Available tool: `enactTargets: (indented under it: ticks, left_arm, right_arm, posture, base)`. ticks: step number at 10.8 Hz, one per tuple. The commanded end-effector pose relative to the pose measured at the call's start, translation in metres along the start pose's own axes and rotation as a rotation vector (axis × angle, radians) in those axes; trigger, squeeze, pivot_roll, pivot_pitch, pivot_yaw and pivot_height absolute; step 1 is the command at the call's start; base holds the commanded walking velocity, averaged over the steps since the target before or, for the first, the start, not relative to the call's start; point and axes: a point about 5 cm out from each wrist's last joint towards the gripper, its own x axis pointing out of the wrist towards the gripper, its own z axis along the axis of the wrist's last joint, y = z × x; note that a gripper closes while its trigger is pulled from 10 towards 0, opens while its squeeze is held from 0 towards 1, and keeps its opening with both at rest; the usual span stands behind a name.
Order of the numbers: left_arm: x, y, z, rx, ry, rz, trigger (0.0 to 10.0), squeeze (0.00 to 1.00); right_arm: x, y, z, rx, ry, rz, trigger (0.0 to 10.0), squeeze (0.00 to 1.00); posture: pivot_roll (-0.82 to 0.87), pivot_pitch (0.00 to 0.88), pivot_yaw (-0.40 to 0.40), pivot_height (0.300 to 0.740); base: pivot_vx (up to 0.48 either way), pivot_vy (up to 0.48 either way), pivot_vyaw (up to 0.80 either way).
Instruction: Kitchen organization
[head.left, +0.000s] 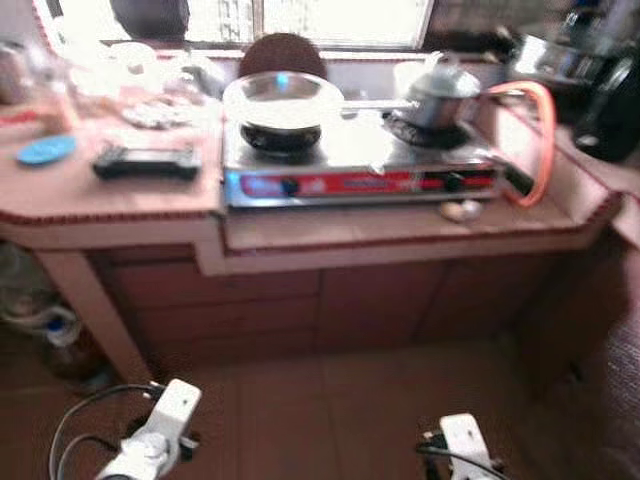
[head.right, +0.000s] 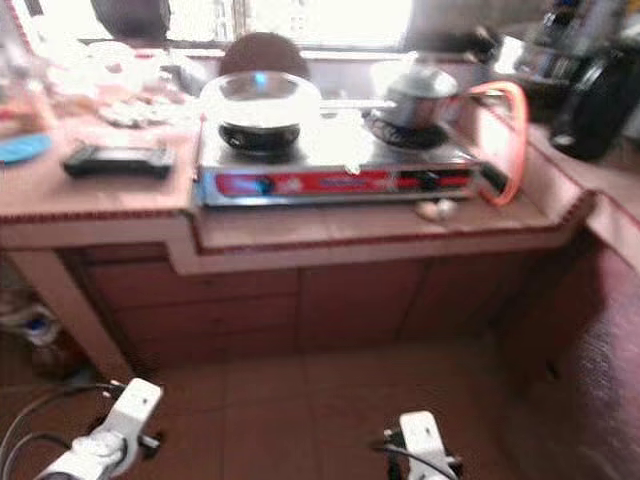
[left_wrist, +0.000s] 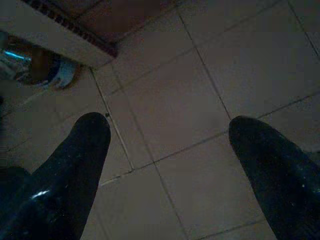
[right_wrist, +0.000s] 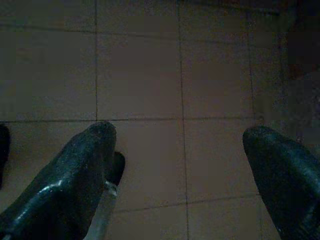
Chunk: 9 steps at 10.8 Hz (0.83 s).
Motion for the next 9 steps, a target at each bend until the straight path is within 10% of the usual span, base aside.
enactTargets:
  ticks: [1, 4, 9]
  left_arm:
    - [0.001, -0.006, 0.004, 0.024, -0.014, -0.014, 10.0, 0.0]
    - [-0.001, 0.0, -0.005, 0.139, 0.006, 0.005, 10.0, 0.0]
    - [-0.003, -0.007, -0.026, 0.354, 0.029, -0.024, 10.0, 0.0]
  right_arm:
    - [-0.001, -0.009, -0.005, 0.015, 0.014, -0.025, 10.0, 0.0]
    - [-0.002, -0.011, -0.008, 0.326, 0.02, -0.084, 10.0, 0.0]
    - [-0.016, 0.002, -0.055, 0.113, 0.139, -0.028, 10.0, 0.0]
  posture:
    - [0.14, 0.0, -0.052, 0.74]
    - [0.13, 0.0, -0.003, 0.74]
    - [0.16, 0.0, 0.012, 0.74]
  base:
    - [0.0, 0.0, 0.0]
    - [0.0, 0.0, 0.0]
    - [0.0, 0.0, 0.0]
